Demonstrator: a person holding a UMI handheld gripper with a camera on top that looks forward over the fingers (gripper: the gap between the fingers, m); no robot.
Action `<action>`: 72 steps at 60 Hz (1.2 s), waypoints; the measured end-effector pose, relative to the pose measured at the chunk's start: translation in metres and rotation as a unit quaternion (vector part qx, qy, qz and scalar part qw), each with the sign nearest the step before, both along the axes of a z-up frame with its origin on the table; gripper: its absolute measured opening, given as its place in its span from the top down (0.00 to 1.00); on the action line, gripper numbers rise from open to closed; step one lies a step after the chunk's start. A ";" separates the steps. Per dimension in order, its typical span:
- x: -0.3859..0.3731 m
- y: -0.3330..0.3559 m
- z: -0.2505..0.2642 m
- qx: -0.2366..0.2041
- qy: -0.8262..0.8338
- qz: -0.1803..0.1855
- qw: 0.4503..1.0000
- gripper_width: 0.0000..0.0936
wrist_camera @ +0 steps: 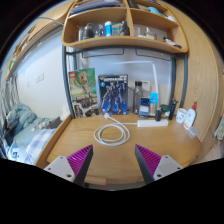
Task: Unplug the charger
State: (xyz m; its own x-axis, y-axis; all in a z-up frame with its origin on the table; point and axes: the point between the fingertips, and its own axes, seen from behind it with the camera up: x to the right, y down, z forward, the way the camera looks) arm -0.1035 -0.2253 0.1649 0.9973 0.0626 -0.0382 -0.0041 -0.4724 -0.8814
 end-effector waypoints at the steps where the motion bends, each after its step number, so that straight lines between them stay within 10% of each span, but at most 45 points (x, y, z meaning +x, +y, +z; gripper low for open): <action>1: 0.001 -0.001 -0.003 -0.005 -0.001 0.000 1.000 0.09; 32: 0.202 0.103 -0.108 -0.049 -0.025 -0.099 0.994 0.09; 57: 0.264 0.308 -0.115 0.003 -0.023 -0.042 0.999 0.24; 65: 0.271 0.345 -0.119 0.014 -0.030 -0.032 0.999 0.35; 72: 0.274 0.361 -0.114 0.036 -0.033 -0.031 0.998 0.70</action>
